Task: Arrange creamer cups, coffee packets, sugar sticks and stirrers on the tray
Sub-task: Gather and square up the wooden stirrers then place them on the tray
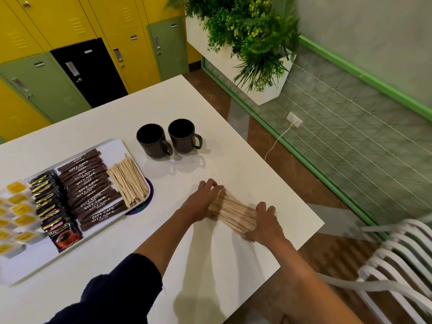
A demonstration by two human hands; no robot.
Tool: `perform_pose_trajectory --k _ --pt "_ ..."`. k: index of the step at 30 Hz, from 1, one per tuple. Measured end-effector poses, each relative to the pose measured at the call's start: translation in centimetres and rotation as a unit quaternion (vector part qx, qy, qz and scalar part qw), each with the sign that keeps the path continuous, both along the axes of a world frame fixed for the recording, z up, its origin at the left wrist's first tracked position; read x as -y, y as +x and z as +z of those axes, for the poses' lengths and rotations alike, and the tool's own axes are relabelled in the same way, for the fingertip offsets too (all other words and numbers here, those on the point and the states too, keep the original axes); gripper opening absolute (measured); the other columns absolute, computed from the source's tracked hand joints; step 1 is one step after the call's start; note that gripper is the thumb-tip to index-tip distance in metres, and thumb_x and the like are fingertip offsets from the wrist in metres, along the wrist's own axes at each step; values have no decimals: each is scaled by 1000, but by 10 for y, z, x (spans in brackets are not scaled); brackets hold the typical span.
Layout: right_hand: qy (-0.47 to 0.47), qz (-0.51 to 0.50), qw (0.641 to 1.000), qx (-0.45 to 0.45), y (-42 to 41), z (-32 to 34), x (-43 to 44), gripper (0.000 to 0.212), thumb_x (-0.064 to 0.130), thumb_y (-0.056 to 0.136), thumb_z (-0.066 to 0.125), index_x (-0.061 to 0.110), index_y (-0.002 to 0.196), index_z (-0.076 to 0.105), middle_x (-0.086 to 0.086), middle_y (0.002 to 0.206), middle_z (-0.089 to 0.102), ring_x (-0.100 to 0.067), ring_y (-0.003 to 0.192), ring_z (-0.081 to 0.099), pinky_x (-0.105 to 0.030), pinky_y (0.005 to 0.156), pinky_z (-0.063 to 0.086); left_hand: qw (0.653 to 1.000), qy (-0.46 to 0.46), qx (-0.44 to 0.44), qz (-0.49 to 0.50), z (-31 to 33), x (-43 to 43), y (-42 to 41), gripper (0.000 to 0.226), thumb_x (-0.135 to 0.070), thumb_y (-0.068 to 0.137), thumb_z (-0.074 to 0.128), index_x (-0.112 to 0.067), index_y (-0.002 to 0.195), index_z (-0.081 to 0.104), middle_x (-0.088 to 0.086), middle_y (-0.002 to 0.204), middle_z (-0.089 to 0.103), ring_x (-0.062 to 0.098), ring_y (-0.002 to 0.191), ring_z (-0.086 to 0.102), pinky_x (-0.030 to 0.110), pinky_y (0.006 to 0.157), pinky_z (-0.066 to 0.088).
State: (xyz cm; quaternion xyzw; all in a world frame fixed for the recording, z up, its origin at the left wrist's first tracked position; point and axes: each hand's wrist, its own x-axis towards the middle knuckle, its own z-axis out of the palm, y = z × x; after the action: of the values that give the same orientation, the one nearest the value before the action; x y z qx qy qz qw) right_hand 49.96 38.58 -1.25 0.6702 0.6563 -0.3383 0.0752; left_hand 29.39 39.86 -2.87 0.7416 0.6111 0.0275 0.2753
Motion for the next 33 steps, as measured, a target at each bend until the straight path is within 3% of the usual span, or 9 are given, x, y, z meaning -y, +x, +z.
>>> perform_pose_trajectory --k 4,7,10,16,22,24,33 --pt "20 44 998 40 -3 1 0 97 45 56 86 18 127 26 -6 127 24 -25 123 28 -36 86 47 997 20 -48 -54 -1 -7 4 104 -30 59 85 -18 145 27 1 147 26 26 126 29 39 100 41" --pt "29 68 995 67 -8 -1 -2 105 49 51 87 18 129 24 -6 129 23 -26 122 28 -37 91 47 995 4 -45 -85 -4 -11 9 104 -29 60 85 -19 145 25 0 151 24 24 134 22 38 107 33" --pt "31 93 992 79 -12 -2 -3 108 49 51 87 16 132 24 -6 129 25 -26 121 30 -35 94 43 993 -9 -52 -102 -4 -14 13 92 -26 62 83 -18 139 35 1 141 35 23 129 29 36 103 36" --pt "69 144 985 69 -16 -8 -5 88 43 62 83 11 127 34 -5 126 34 -23 115 37 -32 90 41 990 3 -74 -118 -4 -12 11 68 -28 65 81 -17 122 46 1 121 44 21 108 39 33 87 43" --pt "58 132 990 16 -16 -14 -9 57 29 75 76 11 115 39 -6 122 40 -24 109 38 -31 82 34 986 22 -97 -132 -2 -8 8 43 -29 79 69 -13 114 49 3 117 46 22 104 41 30 74 36" --pt "46 130 990 5 -16 -15 -10 49 28 78 73 13 110 39 -6 121 41 -23 105 37 -30 81 32 983 26 -120 -137 -2 -7 10 40 -28 84 64 -10 115 47 6 119 45 23 106 42 31 75 36" --pt "11 157 987 31 -22 -18 -13 48 26 87 64 3 121 40 -12 125 38 -29 115 37 -32 90 33 966 37 -202 -160 -7 -1 13 36 -28 94 50 -4 118 40 14 121 41 29 108 39 35 82 40"
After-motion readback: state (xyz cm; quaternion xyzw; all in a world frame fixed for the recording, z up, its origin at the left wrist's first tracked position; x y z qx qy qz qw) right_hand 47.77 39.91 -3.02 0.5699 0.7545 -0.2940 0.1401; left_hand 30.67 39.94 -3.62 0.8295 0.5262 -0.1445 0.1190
